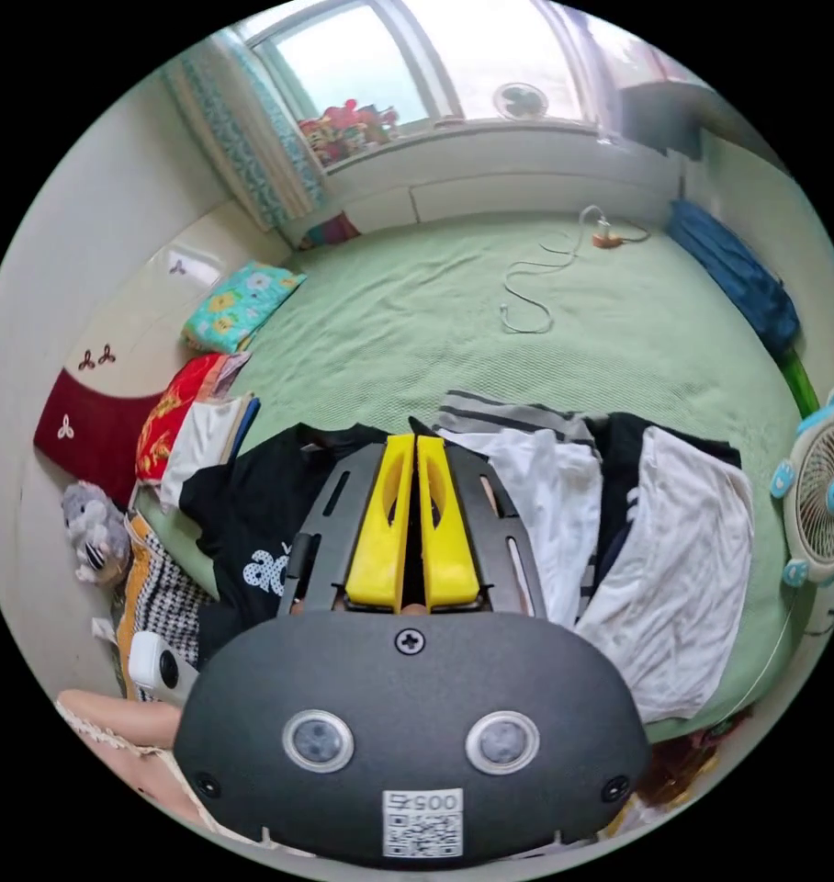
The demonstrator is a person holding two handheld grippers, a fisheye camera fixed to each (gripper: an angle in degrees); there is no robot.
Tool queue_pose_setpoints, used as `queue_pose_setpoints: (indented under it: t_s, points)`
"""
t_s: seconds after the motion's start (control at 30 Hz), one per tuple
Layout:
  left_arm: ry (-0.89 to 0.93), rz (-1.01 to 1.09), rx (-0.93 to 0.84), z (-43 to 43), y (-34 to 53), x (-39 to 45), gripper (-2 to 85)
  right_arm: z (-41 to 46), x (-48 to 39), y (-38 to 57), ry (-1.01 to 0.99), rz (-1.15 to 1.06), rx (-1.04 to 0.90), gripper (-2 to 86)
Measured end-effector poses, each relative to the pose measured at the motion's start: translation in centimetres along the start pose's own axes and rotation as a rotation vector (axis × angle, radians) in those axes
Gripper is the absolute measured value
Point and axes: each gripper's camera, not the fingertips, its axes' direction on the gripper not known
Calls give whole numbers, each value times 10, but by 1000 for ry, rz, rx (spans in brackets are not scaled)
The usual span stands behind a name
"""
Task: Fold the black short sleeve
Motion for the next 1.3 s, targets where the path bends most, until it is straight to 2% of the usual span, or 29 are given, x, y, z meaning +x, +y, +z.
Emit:
queue_pose_setpoints:
  t_s: [0.2,0.33,0.4,0.5,0.63,0.7,0.8,0.87,1.0,1.13,1.3]
  points:
    - [11,-164,-71,-26,16,-50,45,88,-92,2,70,-142,-149,-10]
    - [8,-202,-114,-41,21,-72,38,157,-133,14,126,-156,-260,-10]
    - [61,-208,-148,-47,21,-82,31,179,-142,19,172,-152,-313,-5]
    - [103,-173,-191,-56,19,-85,39,200,-151,24,123,-136,-433,36]
    - [107,-127,-174,-85,16,-85,48,162,-170,24,15,-180,-339,78]
    - [31,-94,-133,-112,7,-88,52,128,-178,28,-2,-212,-247,83]
    - [-120,-66,-94,-131,-11,-98,53,76,-190,52,91,-278,-102,85]
    - [-169,-70,-111,-130,-23,-108,52,60,-197,75,147,-314,-77,81]
    - [-216,-56,-145,-116,-33,-124,48,63,-214,145,293,-374,-94,80]
    - [-183,-36,-150,-112,-27,-126,41,89,-247,204,392,-428,-39,62]
    - [-214,-34,-238,-122,-12,-131,40,123,-287,220,435,-445,-56,41]
